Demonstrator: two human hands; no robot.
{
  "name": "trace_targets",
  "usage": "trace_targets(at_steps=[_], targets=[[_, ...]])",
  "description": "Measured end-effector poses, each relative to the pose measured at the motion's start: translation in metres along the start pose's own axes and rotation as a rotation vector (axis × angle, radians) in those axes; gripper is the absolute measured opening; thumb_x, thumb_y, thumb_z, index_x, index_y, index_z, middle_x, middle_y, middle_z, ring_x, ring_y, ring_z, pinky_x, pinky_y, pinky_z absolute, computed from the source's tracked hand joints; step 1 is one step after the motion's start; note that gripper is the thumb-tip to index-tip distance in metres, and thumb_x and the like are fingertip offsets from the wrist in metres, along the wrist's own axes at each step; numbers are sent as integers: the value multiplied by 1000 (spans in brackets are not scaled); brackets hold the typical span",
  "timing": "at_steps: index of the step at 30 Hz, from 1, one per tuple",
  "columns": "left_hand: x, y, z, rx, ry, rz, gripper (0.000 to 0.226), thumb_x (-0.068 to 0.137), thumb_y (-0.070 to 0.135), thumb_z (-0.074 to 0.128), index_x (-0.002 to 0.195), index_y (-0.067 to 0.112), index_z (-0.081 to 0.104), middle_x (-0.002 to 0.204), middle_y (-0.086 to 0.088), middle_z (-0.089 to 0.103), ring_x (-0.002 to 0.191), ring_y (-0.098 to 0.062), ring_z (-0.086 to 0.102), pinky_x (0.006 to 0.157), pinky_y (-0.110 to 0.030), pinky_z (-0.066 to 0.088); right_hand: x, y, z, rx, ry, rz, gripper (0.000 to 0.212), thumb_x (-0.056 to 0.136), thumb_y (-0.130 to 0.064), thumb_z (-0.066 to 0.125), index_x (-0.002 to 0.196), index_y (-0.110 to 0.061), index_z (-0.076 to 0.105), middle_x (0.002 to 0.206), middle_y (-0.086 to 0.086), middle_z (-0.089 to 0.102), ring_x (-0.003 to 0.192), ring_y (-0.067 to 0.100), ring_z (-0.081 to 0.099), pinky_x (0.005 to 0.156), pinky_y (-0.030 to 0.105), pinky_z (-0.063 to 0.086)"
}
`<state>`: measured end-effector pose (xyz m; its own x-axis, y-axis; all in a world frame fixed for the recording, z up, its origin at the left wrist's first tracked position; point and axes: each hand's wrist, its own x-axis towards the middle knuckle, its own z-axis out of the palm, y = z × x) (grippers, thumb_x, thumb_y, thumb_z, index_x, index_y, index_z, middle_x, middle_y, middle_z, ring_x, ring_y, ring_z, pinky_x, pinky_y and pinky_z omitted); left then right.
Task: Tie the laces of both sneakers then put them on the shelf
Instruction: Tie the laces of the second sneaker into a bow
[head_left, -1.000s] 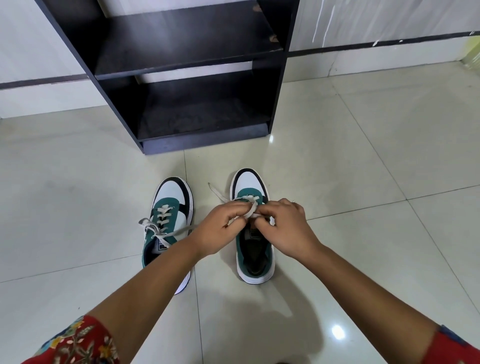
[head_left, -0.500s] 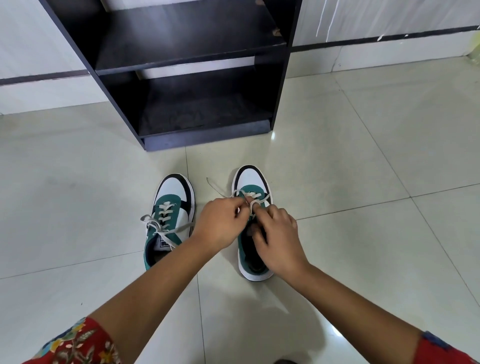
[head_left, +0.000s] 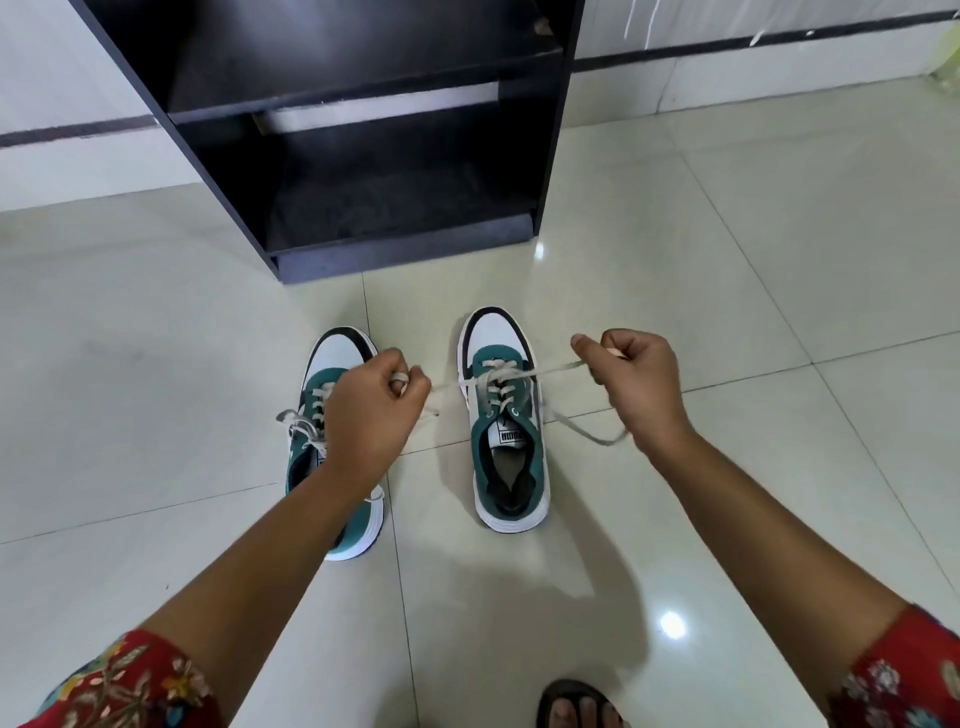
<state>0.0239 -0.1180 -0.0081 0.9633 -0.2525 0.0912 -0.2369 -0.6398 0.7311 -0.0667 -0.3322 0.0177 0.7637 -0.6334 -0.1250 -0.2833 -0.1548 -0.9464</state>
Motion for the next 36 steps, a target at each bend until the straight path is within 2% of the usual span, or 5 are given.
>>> trace_targets(at_steps=[7, 14, 27, 31, 36], targets=[[-7, -29, 12, 657, -471, 91, 39, 80, 25, 57, 117, 20, 51, 118, -6, 58, 106, -30, 54, 83, -40, 44, -1, 43, -17, -1288, -498, 196, 23, 82, -35, 54, 99, -22, 64, 112, 6, 65, 105, 29, 59, 79, 31, 42], [-12, -17, 32, 65, -444, 132, 21, 87, 30, 56, 104, 23, 65, 122, 4, 59, 115, -19, 51, 97, -34, 41, -16, 36, 16, -716, -379, -159, 27, 88, -42, 52, 100, -22, 65, 103, 0, 66, 97, 22, 58, 80, 35, 47], [-19, -15, 14, 368, -325, 120, 9, 82, 21, 55, 89, 15, 56, 85, -2, 69, 78, -27, 63, 66, -33, 46, -9, 44, -6, -880, -466, 140, 11, 80, -30, 55, 75, -23, 62, 81, 0, 65, 84, 27, 61, 62, 29, 40], [-22, -8, 21, 236, -433, 135, 27, 87, 28, 51, 114, 27, 52, 98, 6, 69, 90, -19, 64, 78, -33, 51, -17, 41, 8, -764, -414, -103, 28, 82, -31, 58, 110, -30, 62, 105, -9, 69, 99, 16, 62, 82, 33, 48], [-18, -7, 26, 196, -356, 240, 20, 89, 33, 54, 104, 27, 67, 91, 3, 69, 79, -17, 64, 71, -29, 48, -19, 32, 20, -676, -378, -234, 9, 80, -29, 65, 88, -26, 69, 90, -7, 72, 88, 14, 64, 80, 34, 51]])
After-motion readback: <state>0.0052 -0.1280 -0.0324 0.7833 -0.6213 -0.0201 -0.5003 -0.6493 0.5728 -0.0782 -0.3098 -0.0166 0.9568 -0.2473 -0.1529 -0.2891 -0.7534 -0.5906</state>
